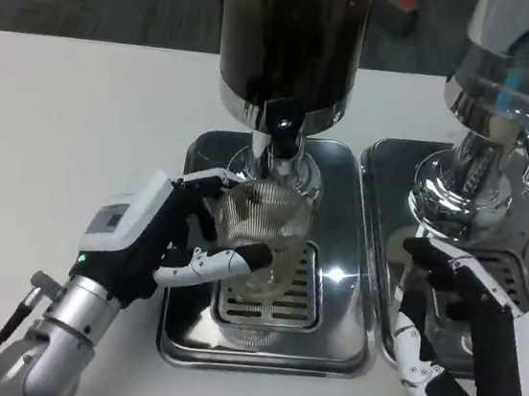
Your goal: Grasp the cup under the faucet to collect the drink, then remove the cup.
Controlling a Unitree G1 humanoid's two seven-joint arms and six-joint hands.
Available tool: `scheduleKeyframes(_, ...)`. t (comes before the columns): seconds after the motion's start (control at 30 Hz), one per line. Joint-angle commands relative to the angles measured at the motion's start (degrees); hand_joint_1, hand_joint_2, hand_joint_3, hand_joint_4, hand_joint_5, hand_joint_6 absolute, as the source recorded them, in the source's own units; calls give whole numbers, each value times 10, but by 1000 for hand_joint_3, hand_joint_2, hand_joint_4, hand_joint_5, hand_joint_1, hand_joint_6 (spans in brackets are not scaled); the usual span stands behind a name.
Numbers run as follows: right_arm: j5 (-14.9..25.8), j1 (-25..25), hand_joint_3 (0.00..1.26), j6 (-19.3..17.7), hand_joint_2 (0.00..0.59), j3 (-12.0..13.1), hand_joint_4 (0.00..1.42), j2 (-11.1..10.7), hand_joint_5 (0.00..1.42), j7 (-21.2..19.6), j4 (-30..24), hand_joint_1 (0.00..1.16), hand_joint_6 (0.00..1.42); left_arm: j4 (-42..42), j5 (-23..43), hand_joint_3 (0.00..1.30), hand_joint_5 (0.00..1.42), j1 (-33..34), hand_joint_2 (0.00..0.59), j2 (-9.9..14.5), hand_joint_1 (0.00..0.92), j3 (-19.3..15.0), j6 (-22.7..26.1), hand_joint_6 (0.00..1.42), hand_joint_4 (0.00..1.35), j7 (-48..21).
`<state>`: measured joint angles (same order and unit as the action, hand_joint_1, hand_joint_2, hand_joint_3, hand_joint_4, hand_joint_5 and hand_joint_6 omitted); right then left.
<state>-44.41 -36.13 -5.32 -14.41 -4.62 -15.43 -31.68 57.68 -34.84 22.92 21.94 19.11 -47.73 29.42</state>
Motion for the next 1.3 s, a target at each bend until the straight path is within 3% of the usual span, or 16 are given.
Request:
scheduleKeyframes(0.03, 6, 1, 355, 3, 551, 3, 337, 3, 371, -2, 6, 584, 486, 3, 9, 480, 759, -3, 0, 6, 8, 2, -19, 1067, 526, -25)
scheduleKeyframes(0.7, 16, 3, 371, 2, 542, 5, 337, 5, 371, -4, 15, 612, 511, -4, 30, 462, 736, -11, 0, 14, 0, -9, -42, 1011, 519, -60)
scheduleKeyframes(0.93, 17, 7, 372, 0, 542, 6, 344, 5, 377, -5, 18, 617, 513, -5, 32, 369, 706, -15, 0, 20, 0, -15, -42, 989, 477, -53)
scheduleKeyframes(1.3, 24, 15, 384, -4, 539, 7, 352, 3, 387, -7, 24, 644, 515, -26, 36, 357, 703, -31, 0, 34, 0, -36, -49, 989, 470, -52)
